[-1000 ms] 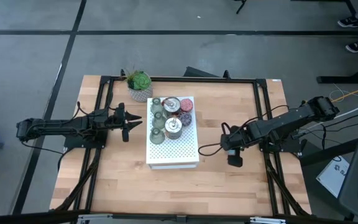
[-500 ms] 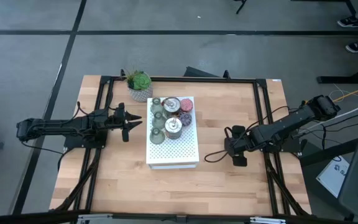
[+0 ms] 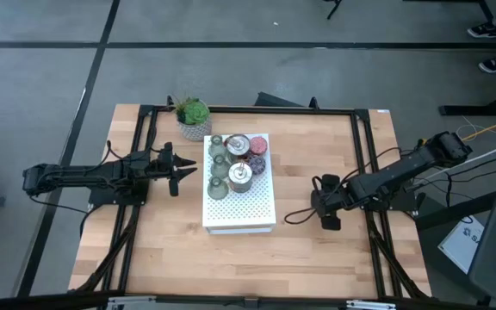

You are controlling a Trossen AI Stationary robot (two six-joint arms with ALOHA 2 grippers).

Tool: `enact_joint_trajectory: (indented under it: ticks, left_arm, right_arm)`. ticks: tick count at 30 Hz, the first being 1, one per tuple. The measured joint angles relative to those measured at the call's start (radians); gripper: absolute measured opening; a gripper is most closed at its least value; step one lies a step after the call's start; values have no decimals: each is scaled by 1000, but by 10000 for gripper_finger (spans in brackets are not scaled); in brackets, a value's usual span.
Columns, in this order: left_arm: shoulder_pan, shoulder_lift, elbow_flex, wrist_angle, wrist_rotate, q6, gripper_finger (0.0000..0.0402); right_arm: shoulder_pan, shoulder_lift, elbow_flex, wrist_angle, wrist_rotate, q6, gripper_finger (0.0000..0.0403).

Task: Pick & Place candle stick holders
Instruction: Align the blue patterned scented candle with the other black patterned scented candle on the shelf

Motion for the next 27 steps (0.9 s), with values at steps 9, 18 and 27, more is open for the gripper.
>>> enact_joint_trajectory:
  ticks: [9, 18, 27]
  left_arm:
    - [0, 0, 0, 0, 0, 0, 107]
    - [0, 0, 0, 0, 0, 0, 107]
    - [0, 0, 0, 0, 0, 0, 107]
  right_arm:
    - [0, 0, -52, 58, 0, 28, 384]
    - [0, 1, -63, 101, -7, 53, 305]
    - [0, 1, -63, 129, -41, 72, 289]
